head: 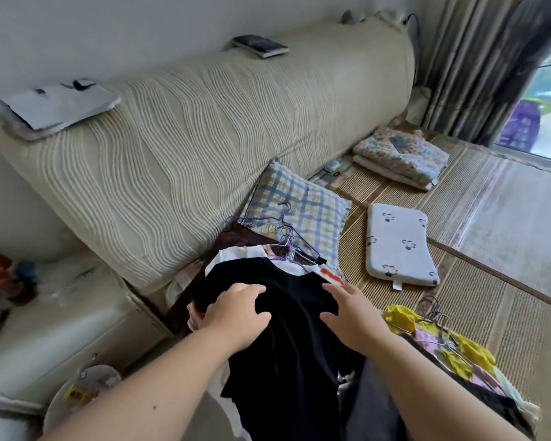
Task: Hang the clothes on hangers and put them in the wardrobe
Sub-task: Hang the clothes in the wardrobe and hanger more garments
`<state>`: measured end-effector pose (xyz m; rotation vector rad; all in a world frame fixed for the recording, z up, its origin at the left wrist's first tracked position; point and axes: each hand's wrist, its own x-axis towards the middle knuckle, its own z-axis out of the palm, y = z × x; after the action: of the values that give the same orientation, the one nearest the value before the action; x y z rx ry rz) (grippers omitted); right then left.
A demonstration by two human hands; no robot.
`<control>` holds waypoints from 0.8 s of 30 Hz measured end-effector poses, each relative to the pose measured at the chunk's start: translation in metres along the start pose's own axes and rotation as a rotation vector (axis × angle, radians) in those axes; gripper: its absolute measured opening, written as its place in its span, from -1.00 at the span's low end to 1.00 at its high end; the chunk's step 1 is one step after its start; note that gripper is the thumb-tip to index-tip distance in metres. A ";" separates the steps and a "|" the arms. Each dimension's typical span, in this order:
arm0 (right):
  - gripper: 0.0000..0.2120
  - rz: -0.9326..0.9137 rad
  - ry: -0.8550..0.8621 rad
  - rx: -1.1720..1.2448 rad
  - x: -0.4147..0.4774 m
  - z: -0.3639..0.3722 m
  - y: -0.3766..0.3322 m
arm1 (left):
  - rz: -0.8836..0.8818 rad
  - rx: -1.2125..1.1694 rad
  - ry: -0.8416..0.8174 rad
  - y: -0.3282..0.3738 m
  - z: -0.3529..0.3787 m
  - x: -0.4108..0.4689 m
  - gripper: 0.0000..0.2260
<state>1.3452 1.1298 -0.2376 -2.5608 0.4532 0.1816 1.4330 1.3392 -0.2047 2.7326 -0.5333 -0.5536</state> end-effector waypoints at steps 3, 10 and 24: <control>-0.38 0.012 -0.034 0.000 0.055 0.005 0.010 | -0.016 0.021 -0.006 -0.004 -0.003 0.052 -0.50; -0.32 0.079 -0.177 0.009 0.181 0.035 0.049 | -0.061 0.013 -0.096 -0.002 0.026 0.177 -0.51; -0.11 0.179 -0.428 0.045 0.342 0.146 0.110 | -0.128 -0.134 -0.199 -0.023 0.129 0.309 -0.50</control>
<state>1.6201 1.0214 -0.4887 -2.3450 0.5095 0.7565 1.6502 1.2044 -0.4227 2.6114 -0.3538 -0.8683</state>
